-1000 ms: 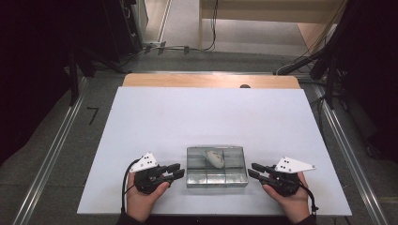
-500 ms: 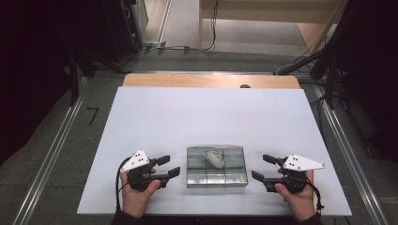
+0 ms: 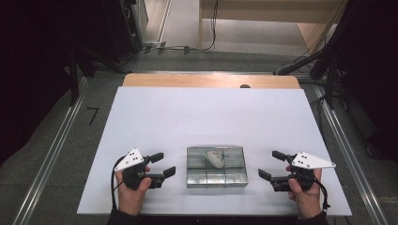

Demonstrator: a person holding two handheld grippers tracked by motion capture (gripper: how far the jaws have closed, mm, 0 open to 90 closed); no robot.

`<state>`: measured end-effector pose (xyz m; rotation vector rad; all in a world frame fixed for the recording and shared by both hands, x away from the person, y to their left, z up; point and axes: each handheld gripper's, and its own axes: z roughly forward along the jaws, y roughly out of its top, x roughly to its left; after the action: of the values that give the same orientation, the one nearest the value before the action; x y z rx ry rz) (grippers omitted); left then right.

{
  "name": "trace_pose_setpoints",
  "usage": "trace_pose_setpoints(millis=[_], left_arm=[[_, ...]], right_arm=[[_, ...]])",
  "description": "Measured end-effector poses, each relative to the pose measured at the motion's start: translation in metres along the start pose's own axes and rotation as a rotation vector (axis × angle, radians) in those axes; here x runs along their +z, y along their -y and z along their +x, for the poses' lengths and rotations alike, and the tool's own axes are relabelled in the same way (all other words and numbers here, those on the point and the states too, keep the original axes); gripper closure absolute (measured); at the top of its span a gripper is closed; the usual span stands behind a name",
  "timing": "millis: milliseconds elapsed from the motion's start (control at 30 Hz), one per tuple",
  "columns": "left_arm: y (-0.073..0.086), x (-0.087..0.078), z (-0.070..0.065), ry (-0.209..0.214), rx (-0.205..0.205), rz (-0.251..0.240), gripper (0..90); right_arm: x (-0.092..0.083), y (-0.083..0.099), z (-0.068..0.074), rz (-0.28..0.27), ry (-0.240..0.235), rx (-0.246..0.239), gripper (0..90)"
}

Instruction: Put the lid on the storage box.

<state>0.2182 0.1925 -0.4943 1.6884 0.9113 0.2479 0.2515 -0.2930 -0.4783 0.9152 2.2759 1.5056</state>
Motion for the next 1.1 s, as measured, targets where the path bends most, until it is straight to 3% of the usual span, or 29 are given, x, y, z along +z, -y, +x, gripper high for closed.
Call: trace_pose_setpoints(millis=[200, 333, 1100], left_arm=[[0.0, -0.007, 0.005, -0.009, 0.006, -0.015, 12.2], [0.0, -0.01, 0.009, -0.009, 0.002, -0.023, 12.0], [0.001, -0.031, 0.029, -0.073, -0.008, -0.049, 9.3]], right_arm=[[-0.005, 0.001, -0.006, -0.009, -0.002, 0.0, 1.0], [-0.008, 0.001, -0.011, -0.018, -0.008, 0.01, 0.4], [-0.033, 0.01, -0.045, -0.041, 0.094, 0.05, 0.0]])
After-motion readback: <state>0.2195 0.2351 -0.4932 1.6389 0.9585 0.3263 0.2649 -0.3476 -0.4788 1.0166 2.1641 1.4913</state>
